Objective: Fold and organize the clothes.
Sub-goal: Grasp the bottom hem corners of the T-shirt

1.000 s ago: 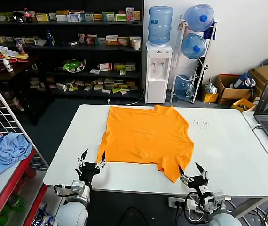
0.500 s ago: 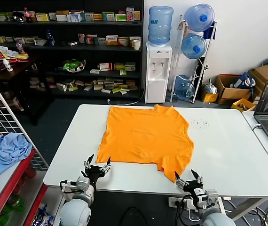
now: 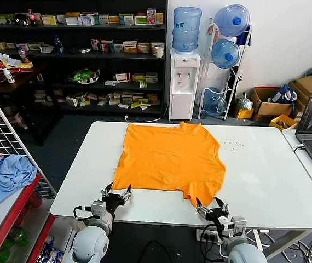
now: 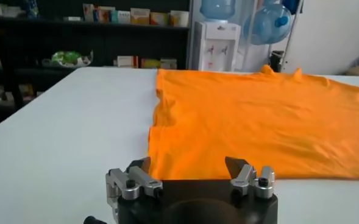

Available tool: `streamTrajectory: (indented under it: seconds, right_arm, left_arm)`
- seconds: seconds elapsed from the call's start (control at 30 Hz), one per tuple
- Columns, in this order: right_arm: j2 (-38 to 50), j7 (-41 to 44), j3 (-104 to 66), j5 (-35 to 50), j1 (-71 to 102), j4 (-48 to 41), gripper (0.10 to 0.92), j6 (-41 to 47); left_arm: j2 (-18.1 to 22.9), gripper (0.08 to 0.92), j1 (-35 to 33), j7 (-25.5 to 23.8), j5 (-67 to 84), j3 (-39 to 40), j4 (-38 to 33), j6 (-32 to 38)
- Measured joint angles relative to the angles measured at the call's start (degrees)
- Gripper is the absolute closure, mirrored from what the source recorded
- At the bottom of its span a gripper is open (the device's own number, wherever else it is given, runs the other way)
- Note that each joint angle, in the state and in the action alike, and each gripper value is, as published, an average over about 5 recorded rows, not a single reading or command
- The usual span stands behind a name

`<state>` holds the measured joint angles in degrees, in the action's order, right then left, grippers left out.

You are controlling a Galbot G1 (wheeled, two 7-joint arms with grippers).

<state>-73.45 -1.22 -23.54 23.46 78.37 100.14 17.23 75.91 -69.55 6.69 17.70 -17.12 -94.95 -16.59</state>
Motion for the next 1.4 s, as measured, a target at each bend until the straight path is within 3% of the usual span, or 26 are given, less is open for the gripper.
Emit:
streamTrajectory:
  seconds: [0.63,0.73,0.83,1.4]
  right_arm:
    - [0.3,-1.7,-0.2,1.5,0.2,0.3,0.838,1.2]
    - [0.5,-1.6,-0.2,1.5,0.3,0.6,0.895,1.3]
    - [0.5,-1.5,-0.2,1.4,0.3,0.8,0.902,1.4]
    - [2.3,-2.4,-1.9,-3.3,8.2,8.9,0.902,2.5]
  left_arm:
    - [0.1,0.779,0.5,0.8,3.0,-0.7,1.8,-0.7]
    - [0.1,0.864,0.3,0.8,3.1,-0.7,1.6,-0.5]
    - [0.0,0.908,-0.2,0.8,3.0,-0.5,1.1,-0.2]
    - [-1.6,0.910,-5.4,0.9,0.6,-0.9,-6.3,1.8]
